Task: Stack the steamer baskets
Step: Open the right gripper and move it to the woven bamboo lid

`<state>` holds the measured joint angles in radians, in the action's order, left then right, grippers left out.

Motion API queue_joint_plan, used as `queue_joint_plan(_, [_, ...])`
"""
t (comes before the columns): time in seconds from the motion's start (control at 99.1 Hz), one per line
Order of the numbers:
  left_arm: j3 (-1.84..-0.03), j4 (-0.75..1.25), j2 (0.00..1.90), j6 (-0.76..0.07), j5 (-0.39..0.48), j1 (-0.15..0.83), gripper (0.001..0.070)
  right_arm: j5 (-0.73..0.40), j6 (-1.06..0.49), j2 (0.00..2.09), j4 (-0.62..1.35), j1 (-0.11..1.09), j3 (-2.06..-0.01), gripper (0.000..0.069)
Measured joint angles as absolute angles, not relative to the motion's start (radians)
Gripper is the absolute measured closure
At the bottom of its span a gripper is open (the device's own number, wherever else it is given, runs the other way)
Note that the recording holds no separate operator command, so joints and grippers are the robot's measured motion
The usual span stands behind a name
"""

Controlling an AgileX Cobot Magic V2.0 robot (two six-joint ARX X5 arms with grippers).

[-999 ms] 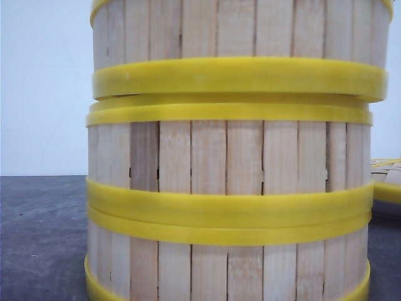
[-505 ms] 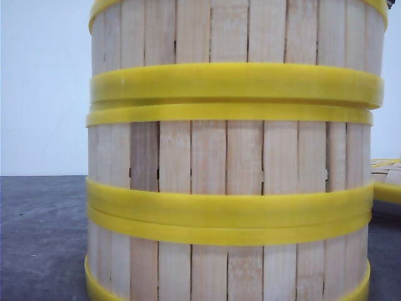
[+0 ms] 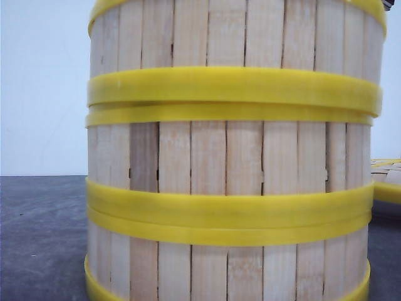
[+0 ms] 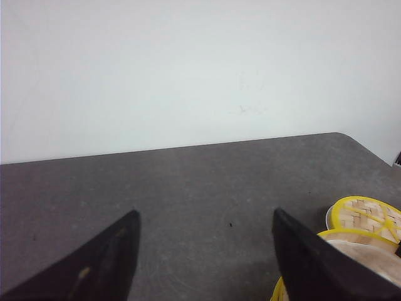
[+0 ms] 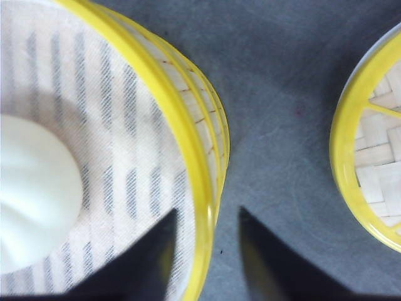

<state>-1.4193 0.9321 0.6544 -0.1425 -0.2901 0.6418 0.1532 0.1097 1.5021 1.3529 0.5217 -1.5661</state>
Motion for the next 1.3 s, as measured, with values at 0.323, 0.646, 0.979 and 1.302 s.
queue_joint_plan(0.323, [-1.419,0.932,0.654,-0.142,-0.290,0.642,0.0310,0.152,0.091,1.503,1.353,0.522,-1.646,0.0416])
queue_joint_plan(0.646, [-1.419,0.937,0.654,-0.142,-0.290,0.642,0.0310,-0.136,0.030,1.404,1.340,0.522,-1.841,0.0416])
queue_joint_plan(0.979, [-1.419,0.939,0.656,-0.142,-0.290,0.642,0.0310,-0.191,-0.010,1.011,0.949,0.404,-1.337,0.0416])
queue_joint_plan(1.302, [-1.419,0.939,0.669,-0.142,-0.290,0.642,0.0310,-0.132,-0.018,0.924,0.603,0.276,-0.845,0.0416])
